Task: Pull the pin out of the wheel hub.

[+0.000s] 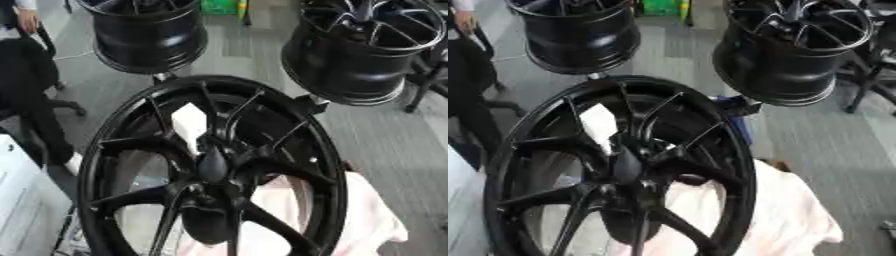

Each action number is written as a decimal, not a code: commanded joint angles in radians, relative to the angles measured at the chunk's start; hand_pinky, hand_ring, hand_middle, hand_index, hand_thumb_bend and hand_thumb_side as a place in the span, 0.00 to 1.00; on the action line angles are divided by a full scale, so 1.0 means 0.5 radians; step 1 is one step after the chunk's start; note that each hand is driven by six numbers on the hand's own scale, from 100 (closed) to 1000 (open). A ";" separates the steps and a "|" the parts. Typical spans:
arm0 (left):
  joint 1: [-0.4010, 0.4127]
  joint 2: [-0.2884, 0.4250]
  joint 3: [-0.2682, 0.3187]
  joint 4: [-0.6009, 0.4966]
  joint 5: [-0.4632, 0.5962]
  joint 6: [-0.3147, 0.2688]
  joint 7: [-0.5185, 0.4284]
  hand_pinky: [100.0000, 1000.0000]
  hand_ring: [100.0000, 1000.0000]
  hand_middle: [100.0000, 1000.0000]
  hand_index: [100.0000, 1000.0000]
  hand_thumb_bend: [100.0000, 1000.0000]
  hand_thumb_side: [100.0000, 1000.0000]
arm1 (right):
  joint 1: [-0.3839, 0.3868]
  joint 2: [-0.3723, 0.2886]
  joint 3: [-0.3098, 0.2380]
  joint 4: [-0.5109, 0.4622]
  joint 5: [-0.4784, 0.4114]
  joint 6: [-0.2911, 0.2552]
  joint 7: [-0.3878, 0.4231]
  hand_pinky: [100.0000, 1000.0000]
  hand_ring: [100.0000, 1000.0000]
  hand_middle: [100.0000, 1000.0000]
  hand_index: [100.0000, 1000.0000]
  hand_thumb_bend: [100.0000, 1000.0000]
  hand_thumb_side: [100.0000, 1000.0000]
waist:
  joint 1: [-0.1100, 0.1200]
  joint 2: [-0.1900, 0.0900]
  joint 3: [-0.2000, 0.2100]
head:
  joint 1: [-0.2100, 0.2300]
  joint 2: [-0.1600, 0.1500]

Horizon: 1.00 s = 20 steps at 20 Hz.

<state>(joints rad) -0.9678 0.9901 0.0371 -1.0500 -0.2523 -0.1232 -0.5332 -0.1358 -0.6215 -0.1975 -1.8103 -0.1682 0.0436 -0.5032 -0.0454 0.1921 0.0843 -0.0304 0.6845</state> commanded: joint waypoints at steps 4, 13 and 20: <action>-0.025 0.078 0.041 -0.004 -0.055 -0.043 0.090 0.84 0.88 0.79 0.93 0.18 0.32 | -0.021 -0.073 -0.032 -0.035 0.011 -0.006 -0.010 0.77 0.65 0.55 0.73 0.00 0.70 | 0.011 -0.028 -0.005 | -0.004 -0.016; -0.019 0.081 0.044 -0.006 -0.034 -0.044 0.143 0.83 0.87 0.77 0.92 0.16 0.33 | -0.022 -0.077 -0.033 -0.035 0.011 -0.006 -0.010 0.77 0.65 0.55 0.73 0.00 0.70 | 0.018 -0.037 -0.002 | -0.003 -0.012; -0.014 0.081 0.040 -0.013 -0.037 -0.052 0.128 0.84 0.88 0.79 0.93 0.16 0.35 | -0.020 -0.078 -0.033 -0.033 0.010 -0.006 -0.009 0.77 0.65 0.55 0.73 0.00 0.70 | 0.018 -0.038 0.000 | -0.001 -0.013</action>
<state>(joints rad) -0.9626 0.9901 0.0407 -1.0410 -0.2733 -0.1460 -0.4695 -0.1363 -0.6215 -0.2001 -1.8103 -0.1682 0.0412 -0.5058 -0.0406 0.1908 0.0832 -0.0306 0.6844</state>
